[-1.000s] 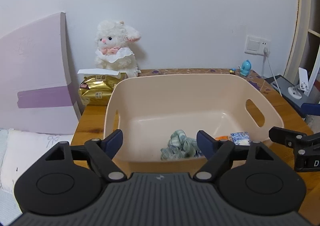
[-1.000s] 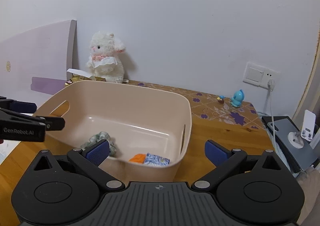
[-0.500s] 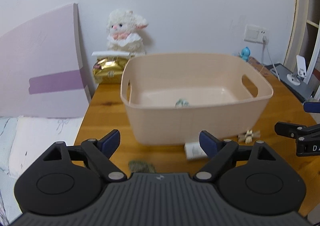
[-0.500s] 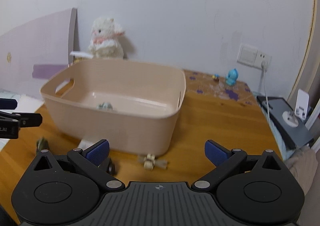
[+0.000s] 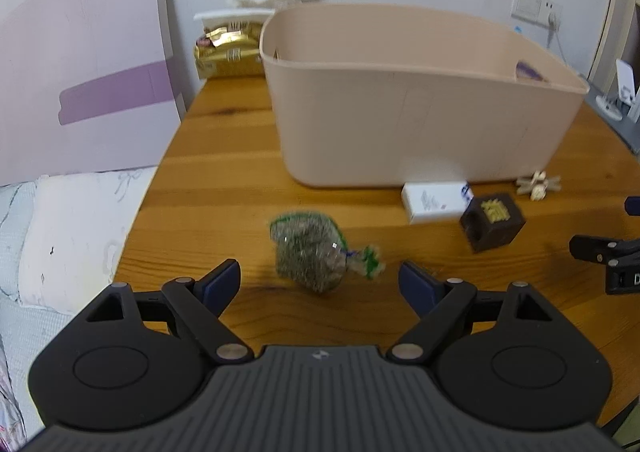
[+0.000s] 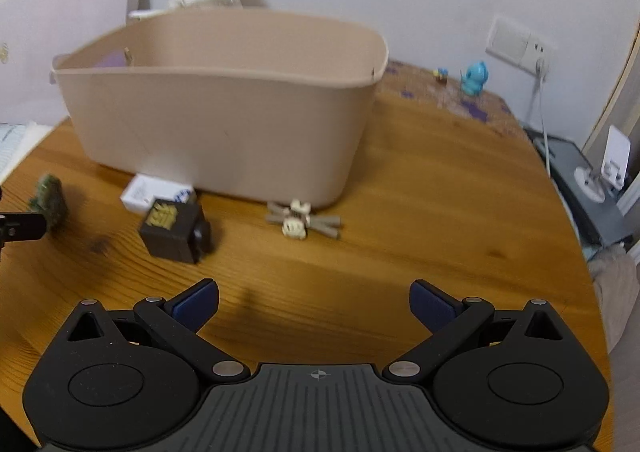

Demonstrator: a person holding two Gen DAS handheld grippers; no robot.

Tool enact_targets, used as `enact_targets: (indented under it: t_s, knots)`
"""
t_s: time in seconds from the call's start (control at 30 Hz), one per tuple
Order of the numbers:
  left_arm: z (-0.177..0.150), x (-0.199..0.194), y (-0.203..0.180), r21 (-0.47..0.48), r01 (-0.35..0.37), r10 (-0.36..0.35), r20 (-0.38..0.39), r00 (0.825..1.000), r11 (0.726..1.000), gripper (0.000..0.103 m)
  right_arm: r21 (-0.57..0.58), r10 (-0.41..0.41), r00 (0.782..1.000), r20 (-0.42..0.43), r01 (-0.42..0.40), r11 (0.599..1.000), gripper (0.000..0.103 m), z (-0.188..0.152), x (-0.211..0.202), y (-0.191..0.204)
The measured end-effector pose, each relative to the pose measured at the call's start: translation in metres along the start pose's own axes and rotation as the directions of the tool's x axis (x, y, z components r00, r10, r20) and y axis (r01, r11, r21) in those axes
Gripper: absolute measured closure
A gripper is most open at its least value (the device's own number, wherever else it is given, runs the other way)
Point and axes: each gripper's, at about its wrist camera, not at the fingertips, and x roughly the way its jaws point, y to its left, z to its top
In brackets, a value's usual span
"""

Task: Organize objects
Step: 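Grasp the clear green tea bag with the left tool while the right tool grasps the beige toy figure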

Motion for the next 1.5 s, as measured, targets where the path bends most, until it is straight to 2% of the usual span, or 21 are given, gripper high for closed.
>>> enact_targets:
  t_s: [0.2, 0.33, 0.53, 0.7, 0.8, 0.83, 0.87, 1.0, 1.1, 1.27, 1.5]
  knots:
    - [-0.003, 0.026, 0.002, 0.009, -0.01, 0.01, -0.037, 0.999, 1.0, 0.016, 0.066, 0.013, 0.999, -0.03, -0.011, 0.998, 0.0, -0.001, 0.026, -0.009]
    - [-0.002, 0.033, 0.003, 0.015, -0.015, 0.015, 0.014, 1.0, 1.0, 0.018, 0.128, 0.035, 0.999, -0.033, -0.03, 0.991, 0.0, 0.002, 0.042, -0.016]
    - [0.002, 0.046, 0.007, 0.018, 0.029, -0.029, 0.015, 0.999, 0.999, 0.029, 0.157, 0.026, 1.0, 0.009, -0.027, 0.987, 0.0, 0.009, 0.057, -0.016]
    - [0.003, 0.049, 0.008, 0.013, 0.071, -0.072, 0.037, 0.997, 0.997, 0.047, 0.166, 0.021, 0.999, 0.05, -0.029, 0.986, 0.001, 0.016, 0.066, -0.013]
    - [0.003, 0.05, 0.006, 0.022, 0.081, -0.082, 0.049, 0.995, 0.996, 0.058, 0.153, 0.015, 0.998, 0.068, -0.025, 0.988, 0.014, 0.02, 0.067, -0.009]
    - [0.004, 0.051, 0.005, 0.024, 0.089, -0.09, 0.051, 0.995, 0.996, 0.066, 0.142, 0.012, 0.997, 0.074, -0.023, 0.99, 0.021, 0.021, 0.067, -0.008]
    - [0.004, 0.052, 0.004, 0.025, 0.092, -0.093, 0.052, 0.994, 0.995, 0.067, 0.137, 0.016, 0.997, 0.082, -0.027, 0.99, 0.03, 0.022, 0.066, -0.007]
    - [0.005, 0.052, -0.001, 0.039, 0.09, -0.092, 0.056, 0.994, 0.995, 0.068, 0.126, 0.034, 0.995, 0.089, -0.045, 0.991, 0.051, 0.022, 0.062, -0.004]
    - [0.004, 0.052, -0.002, 0.035, 0.089, -0.091, 0.058, 0.994, 0.995, 0.069, 0.124, 0.032, 0.996, 0.087, -0.043, 0.991, 0.053, 0.021, 0.059, -0.002]
    - [0.001, 0.048, -0.002, 0.026, 0.097, -0.098, 0.053, 0.994, 0.995, 0.069, 0.157, 0.044, 0.996, 0.078, -0.056, 0.986, 0.067, 0.018, 0.053, -0.006]
    - [-0.003, 0.04, -0.003, 0.025, 0.09, -0.091, 0.056, 0.994, 0.996, 0.069, 0.145, 0.05, 0.996, 0.078, -0.061, 0.988, 0.067, 0.013, 0.047, -0.003]
